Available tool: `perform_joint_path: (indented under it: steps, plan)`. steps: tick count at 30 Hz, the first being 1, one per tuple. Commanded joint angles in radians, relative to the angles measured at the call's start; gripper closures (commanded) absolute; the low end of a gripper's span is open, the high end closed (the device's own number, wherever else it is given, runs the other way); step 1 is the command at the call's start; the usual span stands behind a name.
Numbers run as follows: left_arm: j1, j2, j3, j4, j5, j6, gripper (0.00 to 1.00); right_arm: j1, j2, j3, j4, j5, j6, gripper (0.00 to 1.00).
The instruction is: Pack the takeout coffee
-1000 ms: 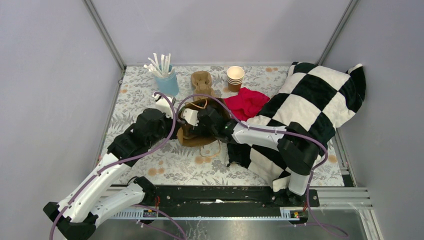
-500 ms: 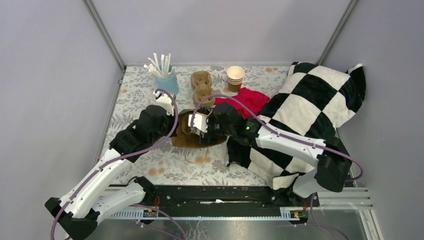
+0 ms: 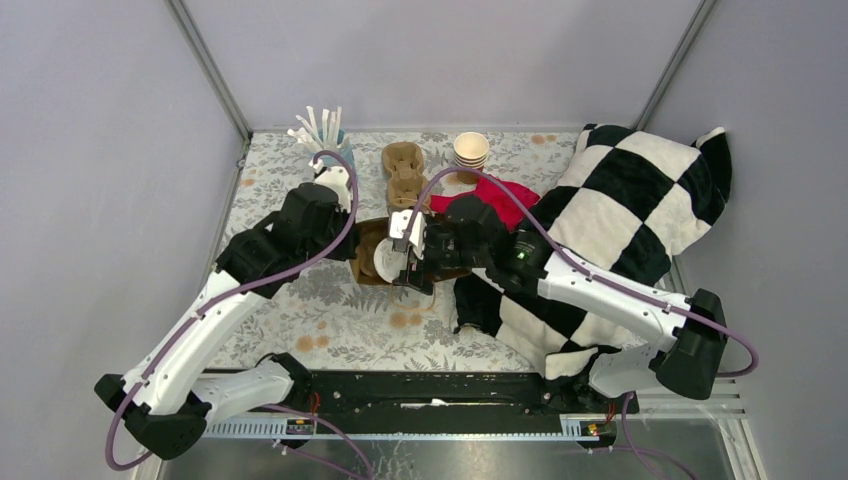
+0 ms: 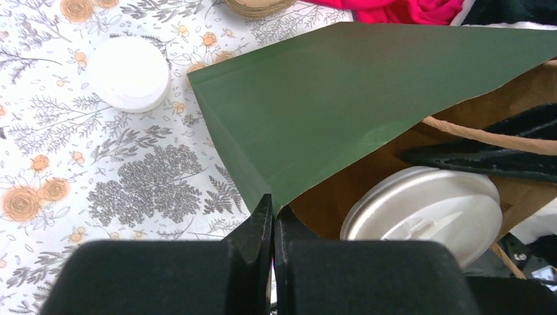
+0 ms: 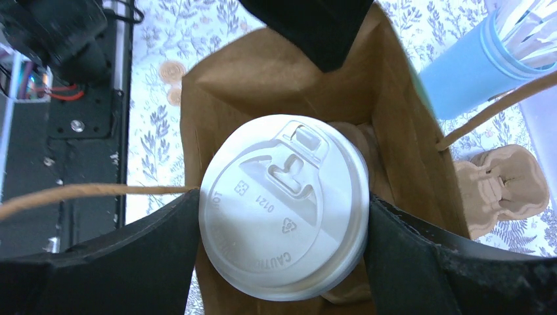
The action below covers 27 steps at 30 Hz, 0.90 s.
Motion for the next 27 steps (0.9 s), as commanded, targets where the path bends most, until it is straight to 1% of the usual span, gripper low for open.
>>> perform_joint_path:
  steps: [1,2,6,9,14,15,17,20,22,24,27]
  plan:
    - [-0.002,0.046,0.098,-0.107,0.05,-0.089,1.0,0.008,-0.068,0.071,0.006,-0.034,0.103,0.36]
    - [-0.002,0.058,0.106,-0.123,0.067,-0.1,1.0,0.009,-0.07,0.077,0.004,-0.025,0.12,0.36]
    - [-0.001,0.088,0.122,-0.165,0.118,-0.137,1.0,0.008,-0.079,0.101,0.013,0.103,0.216,0.37]
    - [0.002,0.075,0.105,-0.175,0.121,-0.161,1.0,0.008,-0.09,0.123,0.025,0.139,0.274,0.36]
    - [0.004,0.078,0.119,-0.196,0.115,-0.184,1.0,0.003,-0.057,0.262,-0.039,0.167,0.366,0.37]
    - [0.004,0.078,0.126,-0.202,0.107,-0.188,0.98,0.003,-0.047,0.289,-0.05,0.169,0.374,0.37]
    - [0.004,0.074,0.142,-0.212,0.087,-0.202,0.88,0.002,-0.021,0.353,-0.082,0.18,0.382,0.38]
    - [0.006,0.046,0.169,-0.216,0.031,-0.242,0.67,0.0,0.026,0.462,-0.15,0.158,0.391,0.38]
    - [0.005,0.019,0.188,-0.202,0.007,-0.255,0.55,-0.002,0.045,0.515,-0.172,0.136,0.415,0.38]
    - [0.005,-0.007,0.214,-0.183,-0.016,-0.264,0.47,-0.015,0.058,0.571,-0.184,0.132,0.457,0.38]
    - [0.005,-0.056,0.232,-0.124,-0.04,-0.265,0.34,-0.039,0.099,0.677,-0.238,0.141,0.533,0.42]
